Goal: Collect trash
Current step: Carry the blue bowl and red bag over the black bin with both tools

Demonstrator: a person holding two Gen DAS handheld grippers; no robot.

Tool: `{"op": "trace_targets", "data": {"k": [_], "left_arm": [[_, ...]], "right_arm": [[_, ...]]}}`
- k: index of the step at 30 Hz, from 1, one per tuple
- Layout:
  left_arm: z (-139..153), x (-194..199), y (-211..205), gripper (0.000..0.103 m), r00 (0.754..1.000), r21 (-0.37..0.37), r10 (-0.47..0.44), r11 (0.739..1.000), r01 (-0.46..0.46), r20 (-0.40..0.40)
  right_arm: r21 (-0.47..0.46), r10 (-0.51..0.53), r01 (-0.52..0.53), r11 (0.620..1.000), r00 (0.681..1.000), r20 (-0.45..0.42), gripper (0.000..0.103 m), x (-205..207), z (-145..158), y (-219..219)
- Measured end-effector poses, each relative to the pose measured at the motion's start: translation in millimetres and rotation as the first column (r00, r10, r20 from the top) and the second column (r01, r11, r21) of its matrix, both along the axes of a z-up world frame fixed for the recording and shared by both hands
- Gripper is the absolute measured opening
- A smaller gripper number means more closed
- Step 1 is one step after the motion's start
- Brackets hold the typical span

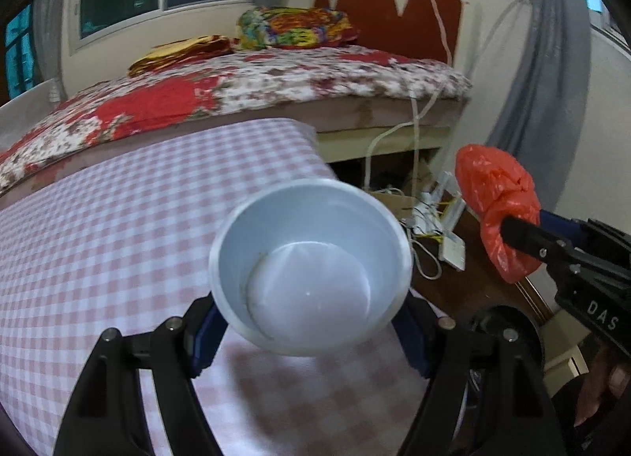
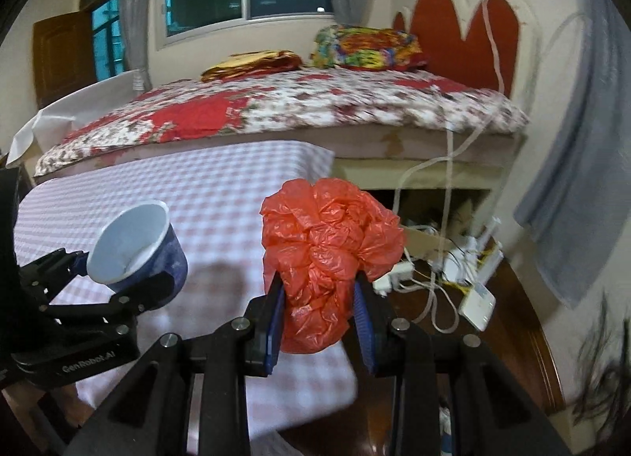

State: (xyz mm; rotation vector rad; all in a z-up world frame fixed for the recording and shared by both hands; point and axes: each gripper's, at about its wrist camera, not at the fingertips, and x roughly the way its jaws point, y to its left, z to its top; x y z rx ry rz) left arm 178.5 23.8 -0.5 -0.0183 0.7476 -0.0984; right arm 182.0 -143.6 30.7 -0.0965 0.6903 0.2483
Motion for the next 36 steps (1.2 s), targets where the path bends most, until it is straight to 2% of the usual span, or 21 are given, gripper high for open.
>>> {"op": "trace_targets", "data": {"k": [12,21,36], "left_arm": [[-6.2,-8.8,-62.7,0.076,0.993,0.018,-0.12,0.993,0.121,-0.011],[-21.1,-9.7,-98.9,0.076,0.98,0.02,-0.196,0.98,0.197,-0.04],[-48.4,-18.9,-166.9,0.076,0.927,-0.006,-0.363,0.931,0.364,-0.091]], "right_arm": [[-0.004,-0.154,0.154,0.988,0.987,-0.048,0.034,-17.7,-24.8,-83.9],[-0.017,-0.225,0.224,0.974,0.969,-0.099,0.034,-27.7,-50.5,-126.2],[-0.035,-0.315,0.314,0.949,0.928,-0.2,0.034,-44.3,-96.0,-182.2]]}}
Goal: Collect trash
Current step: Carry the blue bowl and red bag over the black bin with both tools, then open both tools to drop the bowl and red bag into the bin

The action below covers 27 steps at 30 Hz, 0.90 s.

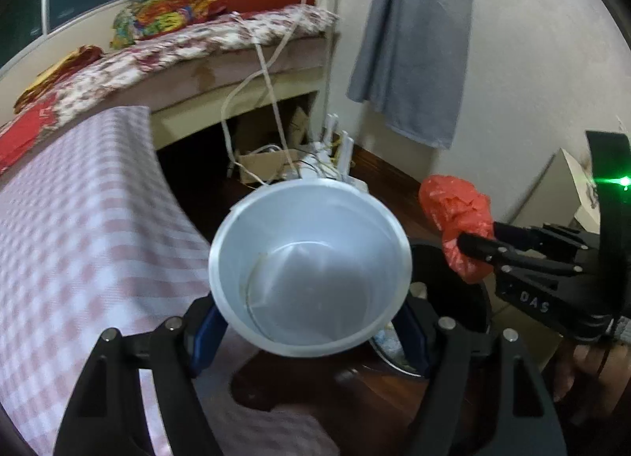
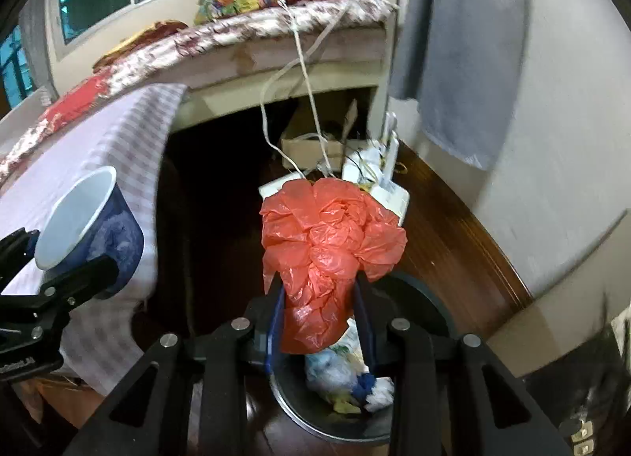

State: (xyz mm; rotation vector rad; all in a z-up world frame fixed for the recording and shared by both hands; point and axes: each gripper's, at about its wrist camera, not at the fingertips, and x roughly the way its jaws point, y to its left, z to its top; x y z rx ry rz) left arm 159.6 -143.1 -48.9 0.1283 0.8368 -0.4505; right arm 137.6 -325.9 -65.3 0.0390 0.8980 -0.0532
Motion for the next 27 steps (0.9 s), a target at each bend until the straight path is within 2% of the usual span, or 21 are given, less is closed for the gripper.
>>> {"op": "trace_targets", "data": {"k": [12,21,27], "left_arm": [[-36.7,0.0,-43.7,0.076,0.987,-0.014,-0.131,0.991,0.13,-0.091],[-76.1,5.6,-77.4,0.075,0.958,-0.012,-0.213,0.977,0.215,-0.19],[-101.2,14.1,-93.5,0.076,0.926,-0.045,-0.259,0.965,0.257,-0.273]], "right_arm": [[-0.022,-0.028,0.025,0.999,0.992,-0.126,0.034,-18.0,-39.9,-37.2],[-0.056,-0.001,-0.013,0.998,0.972,-0.235,0.035,-26.4,-75.9,-49.4],[-0.066,0.056,-0.078,0.995,0.957,-0.284,0.035,-25.5,-100.5,-53.9]]}}
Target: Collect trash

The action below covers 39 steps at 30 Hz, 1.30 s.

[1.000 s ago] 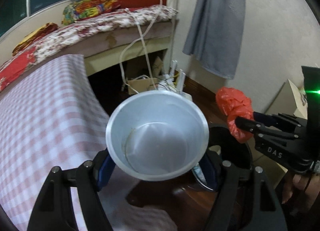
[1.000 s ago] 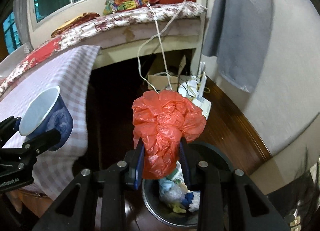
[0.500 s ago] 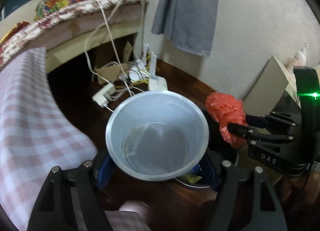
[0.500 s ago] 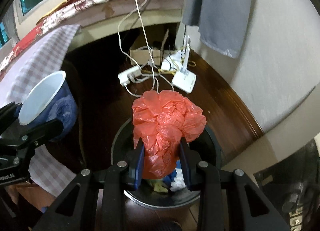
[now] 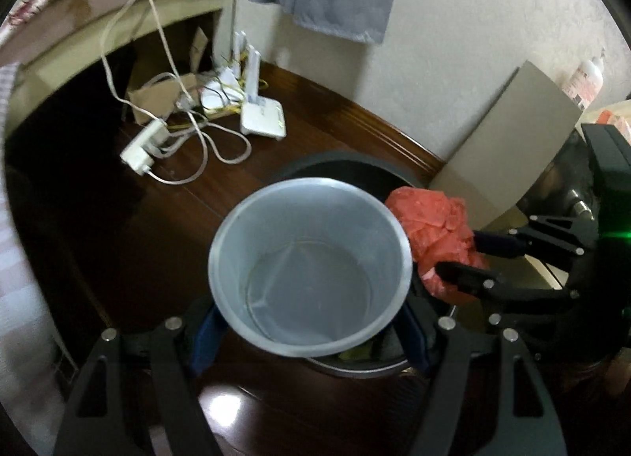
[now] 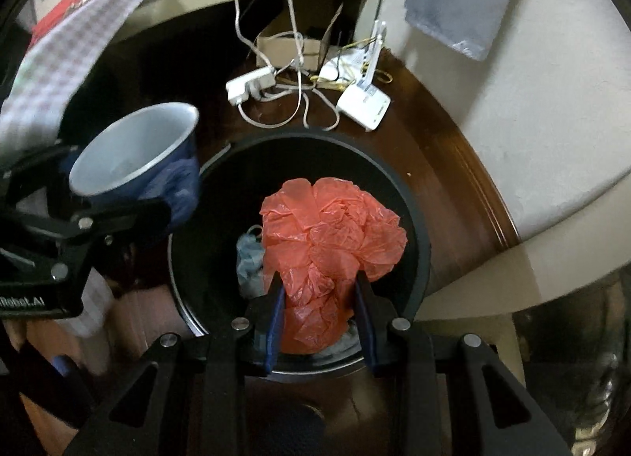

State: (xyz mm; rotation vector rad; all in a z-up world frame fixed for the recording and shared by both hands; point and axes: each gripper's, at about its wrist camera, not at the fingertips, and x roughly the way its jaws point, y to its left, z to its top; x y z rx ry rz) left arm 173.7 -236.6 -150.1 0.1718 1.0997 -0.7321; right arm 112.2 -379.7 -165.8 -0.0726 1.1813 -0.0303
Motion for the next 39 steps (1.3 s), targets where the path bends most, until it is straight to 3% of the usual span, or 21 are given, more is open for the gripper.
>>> {"op": "trace_targets", "data": {"k": [3,4,5,6,7,9,14,20,25,29,34,39], "left_arm": [[-15.5,6.0,-13.3,0.077,0.997,-0.017,-0.032,0.999,0.031,-0.075],[-21.0,8.3,-16.2,0.078,0.996,-0.006,-0.024,1.0,0.023,-0.091],[-22.5,8.8,-16.7,0.088,0.995,-0.001,-0.015,1.0,0.015,-0.096],[-21.8,8.9,-16.7,0.096,0.996,0.003,-0.007,1.0,0.007,-0.089],[-18.0,7.3,-16.1,0.098,0.998,0.004,0.002,1.0,-0.001,-0.065],[-9.9,4.4,-13.4,0.099,1.0,0.001,0.012,1.0,-0.012,-0.021],[14.7,-0.9,1.5,0.099,0.994,0.026,0.062,0.998,-0.064,0.085],[69.6,-16.3,23.7,0.099,0.964,0.023,0.124,0.991,-0.133,0.237],[100.2,-31.5,45.1,0.099,0.936,0.013,0.183,0.981,-0.195,0.3],[119.8,-42.5,62.5,0.099,0.911,-0.006,0.235,0.969,-0.247,0.338],[140.3,-57.2,84.7,0.099,0.885,-0.012,0.276,0.956,-0.293,0.375],[156.6,-69.1,103.5,0.099,0.868,-0.022,0.31,0.945,-0.328,0.389]], "right_arm": [[0.019,0.029,-0.029,0.999,0.999,-0.019,0.036,4.2,-10.9,-5.4],[-0.008,0.025,-0.025,1.0,0.999,-0.025,0.044,5.7,-15.4,-7.9],[-0.042,0.008,-0.009,0.999,1.0,-0.025,0.066,5.7,-17.2,-10.5],[-0.044,0.005,-0.006,0.999,1.0,-0.016,0.077,4.3,-16.4,-11.8],[-0.035,0.006,-0.006,0.999,1.0,-0.007,0.083,3.1,-14.5,-13.8],[-0.057,-0.007,0.007,0.998,1.0,0.003,0.084,1.3,-11.1,-18.7],[-0.06,-0.059,0.059,0.996,0.998,0.003,0.097,2.0,-3.7,-28.0],[-0.024,-0.159,0.162,0.987,0.984,0.086,0.103,-8.9,33.3,-21.1],[0.023,-0.24,0.24,0.97,0.947,0.215,0.103,-26.9,77.9,-6.6],[0.047,-0.235,0.231,0.972,0.928,0.289,0.103,-43.6,109.8,18.2],[0.065,-0.191,0.18,0.982,0.928,0.319,0.103,-56.7,134.9,49.5],[0.015,-0.173,0.179,0.984,0.924,0.342,0.103,-68.9,152.5,73.9]]}}
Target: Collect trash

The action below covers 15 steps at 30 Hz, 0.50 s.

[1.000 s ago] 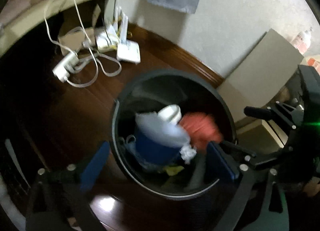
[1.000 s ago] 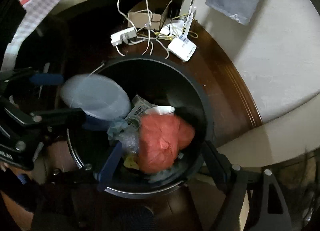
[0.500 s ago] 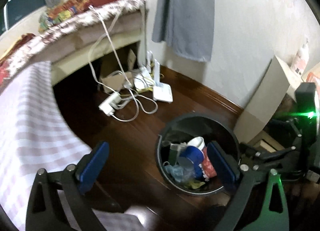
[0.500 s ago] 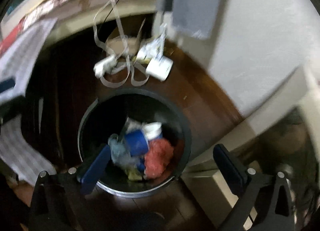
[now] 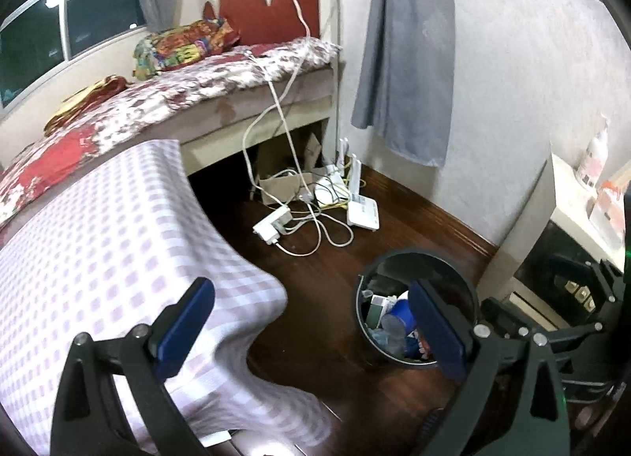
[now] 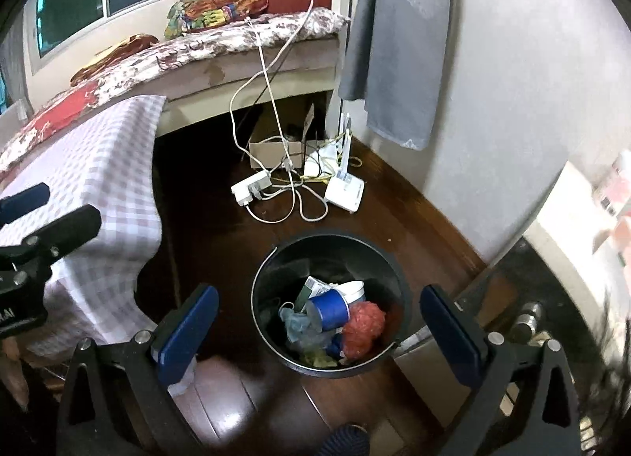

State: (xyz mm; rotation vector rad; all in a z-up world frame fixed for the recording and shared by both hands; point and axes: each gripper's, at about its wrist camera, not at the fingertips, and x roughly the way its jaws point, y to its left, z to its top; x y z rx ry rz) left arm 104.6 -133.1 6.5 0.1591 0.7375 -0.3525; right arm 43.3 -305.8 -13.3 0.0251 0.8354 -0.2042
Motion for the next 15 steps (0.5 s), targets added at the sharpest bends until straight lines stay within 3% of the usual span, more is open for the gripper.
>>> {"op": "trace_targets", "data": {"k": [15], "left_arm": [[31.8,-36.0,42.8,0.099,0.995,-0.043,0.072,0.997,-0.069,0.069]], "right_arm": [[-0.041,0.059,-0.054,0.998,0.992,0.109,0.103,-27.7,48.6,45.6]]}}
